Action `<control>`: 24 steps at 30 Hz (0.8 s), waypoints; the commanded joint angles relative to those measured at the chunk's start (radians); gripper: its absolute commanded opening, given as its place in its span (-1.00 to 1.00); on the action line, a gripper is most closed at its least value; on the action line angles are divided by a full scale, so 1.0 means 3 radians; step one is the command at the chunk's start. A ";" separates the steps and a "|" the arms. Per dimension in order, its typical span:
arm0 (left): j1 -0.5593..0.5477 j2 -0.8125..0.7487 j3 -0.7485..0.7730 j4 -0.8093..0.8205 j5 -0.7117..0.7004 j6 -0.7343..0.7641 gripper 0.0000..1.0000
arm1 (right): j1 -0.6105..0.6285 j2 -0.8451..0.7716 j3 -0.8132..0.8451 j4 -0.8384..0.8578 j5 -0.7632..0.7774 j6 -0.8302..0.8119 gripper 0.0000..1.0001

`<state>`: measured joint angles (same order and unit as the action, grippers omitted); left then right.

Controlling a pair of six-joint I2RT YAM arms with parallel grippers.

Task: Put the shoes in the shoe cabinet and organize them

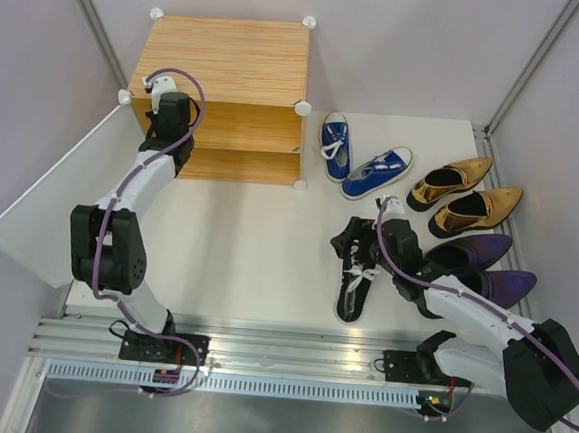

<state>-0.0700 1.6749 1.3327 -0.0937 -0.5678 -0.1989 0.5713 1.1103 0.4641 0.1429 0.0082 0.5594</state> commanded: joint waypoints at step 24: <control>0.0059 -0.0316 -0.0070 -0.0184 0.0148 -0.0595 0.20 | -0.0017 -0.0076 0.0033 0.0091 0.0044 -0.0045 0.77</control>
<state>-0.0582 1.6531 1.3266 -0.1455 -0.5903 -0.3237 0.5713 1.1088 0.4641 0.1425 0.0082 0.5591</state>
